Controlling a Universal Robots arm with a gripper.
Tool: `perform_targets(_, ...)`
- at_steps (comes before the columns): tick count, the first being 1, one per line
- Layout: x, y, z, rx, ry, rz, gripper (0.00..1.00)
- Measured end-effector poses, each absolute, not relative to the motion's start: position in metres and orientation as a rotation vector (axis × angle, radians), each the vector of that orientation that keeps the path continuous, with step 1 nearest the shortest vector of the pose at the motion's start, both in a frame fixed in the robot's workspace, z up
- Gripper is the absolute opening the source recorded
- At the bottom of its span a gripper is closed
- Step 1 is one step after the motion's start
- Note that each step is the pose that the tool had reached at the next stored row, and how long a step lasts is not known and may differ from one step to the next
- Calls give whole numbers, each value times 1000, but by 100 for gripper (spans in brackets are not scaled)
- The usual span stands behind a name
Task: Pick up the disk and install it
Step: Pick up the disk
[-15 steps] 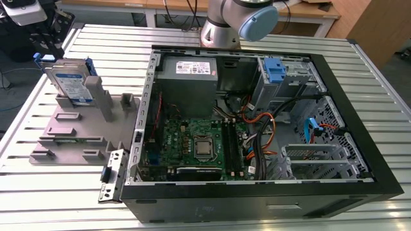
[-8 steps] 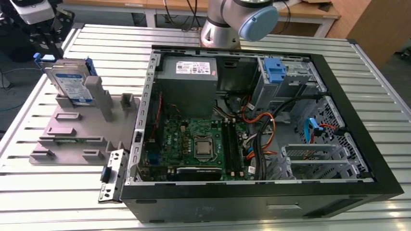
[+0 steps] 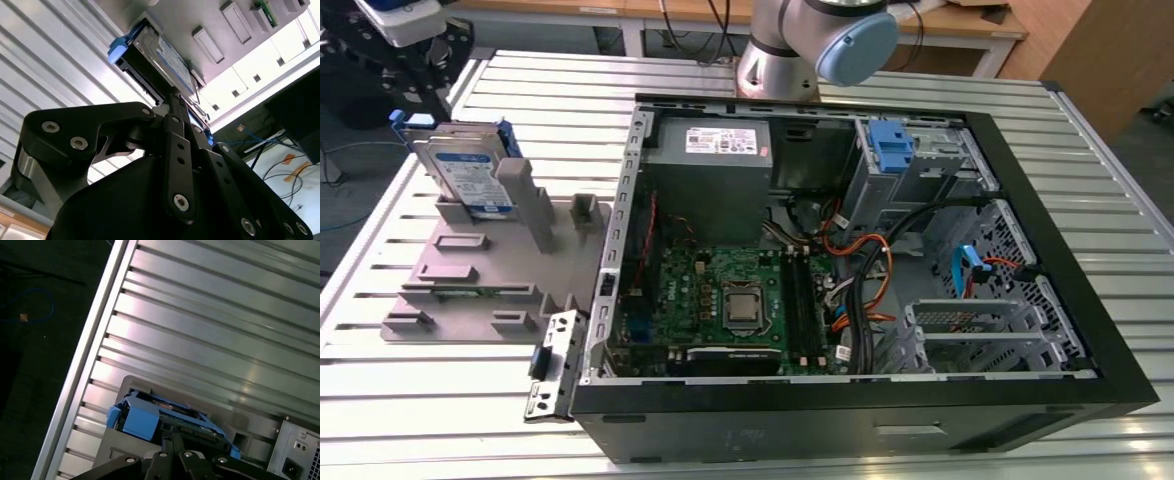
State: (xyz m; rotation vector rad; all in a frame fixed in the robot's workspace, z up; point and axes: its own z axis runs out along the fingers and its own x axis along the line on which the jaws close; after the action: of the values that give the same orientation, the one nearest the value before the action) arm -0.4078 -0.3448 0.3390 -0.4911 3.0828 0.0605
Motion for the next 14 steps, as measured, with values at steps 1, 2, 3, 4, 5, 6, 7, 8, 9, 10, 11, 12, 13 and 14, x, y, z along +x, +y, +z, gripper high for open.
perform_targets(1,-408,-345,339,-519,3079,61,11)
perform_targets(2,-408,-345,339,-547,3074,61,11)
perform_targets(3,-408,-345,339,-574,3069,61,11)
perform_targets(4,-408,-345,339,-602,3064,62,11)
perform_targets(5,-408,-345,339,-629,3059,62,11)
perform_targets(6,-408,-345,339,-657,3054,62,11)
perform_targets(7,-408,-345,339,-686,3048,62,11)
perform_targets(8,-408,-345,339,-714,3042,63,11)
perform_targets(9,-408,-345,339,-741,3036,63,11)
perform_targets(10,-408,-345,339,-768,3029,63,11)
perform_targets(11,-408,-345,339,-796,3023,63,11)
perform_targets(12,-408,-345,339,-823,3016,63,11)
perform_targets(13,-408,-345,339,-853,3008,64,11)
perform_targets(14,-408,-345,339,-880,3000,64,11)
